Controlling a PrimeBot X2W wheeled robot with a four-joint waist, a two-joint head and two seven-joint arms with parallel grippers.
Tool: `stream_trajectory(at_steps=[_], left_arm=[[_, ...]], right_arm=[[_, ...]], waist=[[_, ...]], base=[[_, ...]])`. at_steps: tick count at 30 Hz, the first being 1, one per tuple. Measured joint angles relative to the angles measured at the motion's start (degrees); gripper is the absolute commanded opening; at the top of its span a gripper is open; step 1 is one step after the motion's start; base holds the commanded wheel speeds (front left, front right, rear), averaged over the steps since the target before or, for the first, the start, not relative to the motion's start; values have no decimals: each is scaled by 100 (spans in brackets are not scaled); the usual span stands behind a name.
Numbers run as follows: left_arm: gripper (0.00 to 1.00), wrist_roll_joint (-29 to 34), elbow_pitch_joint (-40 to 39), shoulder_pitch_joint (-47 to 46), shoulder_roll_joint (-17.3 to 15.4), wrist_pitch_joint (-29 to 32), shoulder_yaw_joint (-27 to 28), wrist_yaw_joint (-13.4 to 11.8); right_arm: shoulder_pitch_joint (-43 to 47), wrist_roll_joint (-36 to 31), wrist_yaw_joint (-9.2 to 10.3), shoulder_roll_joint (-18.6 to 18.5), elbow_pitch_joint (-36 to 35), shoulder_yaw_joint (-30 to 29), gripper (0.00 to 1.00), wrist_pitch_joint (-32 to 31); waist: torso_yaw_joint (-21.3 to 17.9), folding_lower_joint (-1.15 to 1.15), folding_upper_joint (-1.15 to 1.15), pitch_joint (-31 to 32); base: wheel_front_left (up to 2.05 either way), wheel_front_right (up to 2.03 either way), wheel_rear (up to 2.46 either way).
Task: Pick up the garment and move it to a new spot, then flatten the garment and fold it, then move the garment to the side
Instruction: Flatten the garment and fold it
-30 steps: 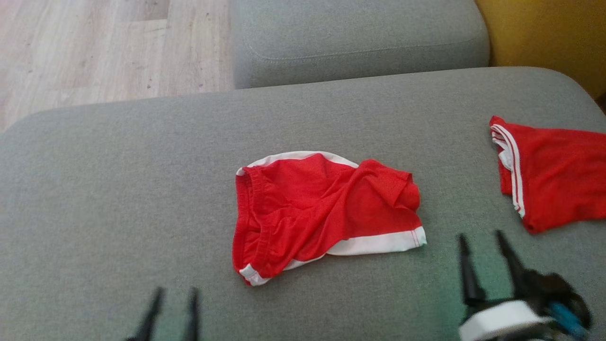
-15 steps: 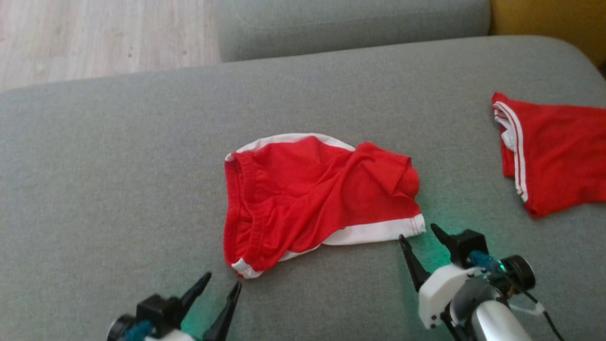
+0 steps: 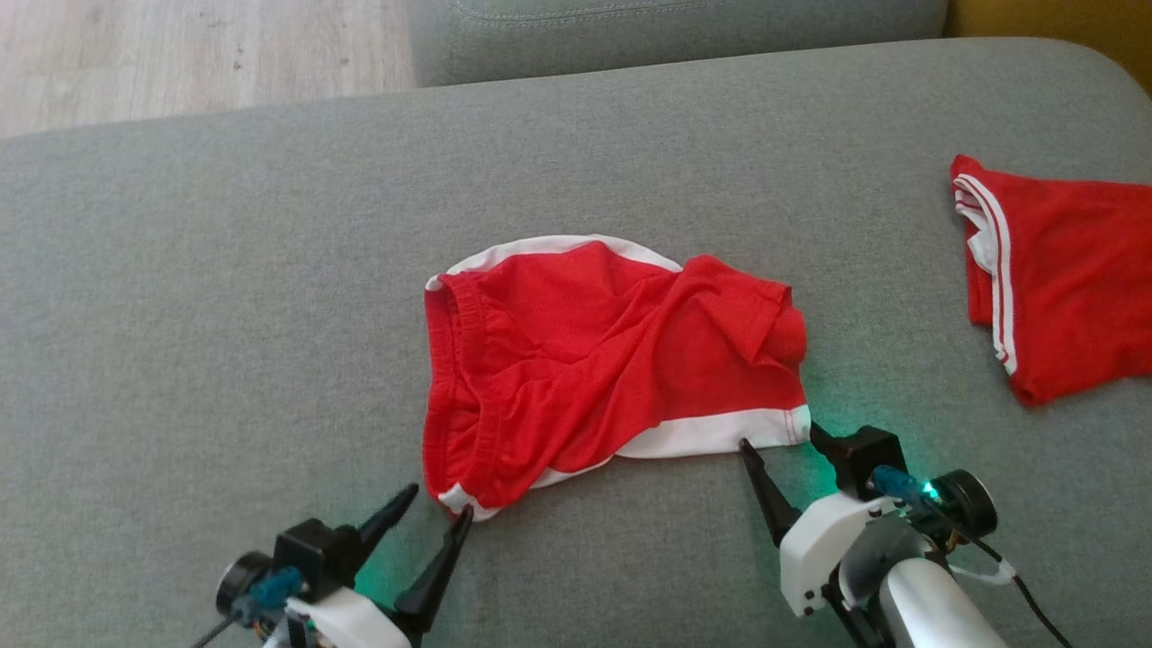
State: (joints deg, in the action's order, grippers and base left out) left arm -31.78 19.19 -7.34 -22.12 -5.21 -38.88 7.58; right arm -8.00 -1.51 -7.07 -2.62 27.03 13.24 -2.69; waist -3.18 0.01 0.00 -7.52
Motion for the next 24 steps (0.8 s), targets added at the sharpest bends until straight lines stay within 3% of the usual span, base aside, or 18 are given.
stream_trajectory(at_steps=[24], left_arm=[[100,-302,289,-775,-408,23,-947,0]], right_arm=[[-244,111,0,-2,181,198,100,68]], waist=[[-140,0,0,-158]], base=[[0,0,0]])
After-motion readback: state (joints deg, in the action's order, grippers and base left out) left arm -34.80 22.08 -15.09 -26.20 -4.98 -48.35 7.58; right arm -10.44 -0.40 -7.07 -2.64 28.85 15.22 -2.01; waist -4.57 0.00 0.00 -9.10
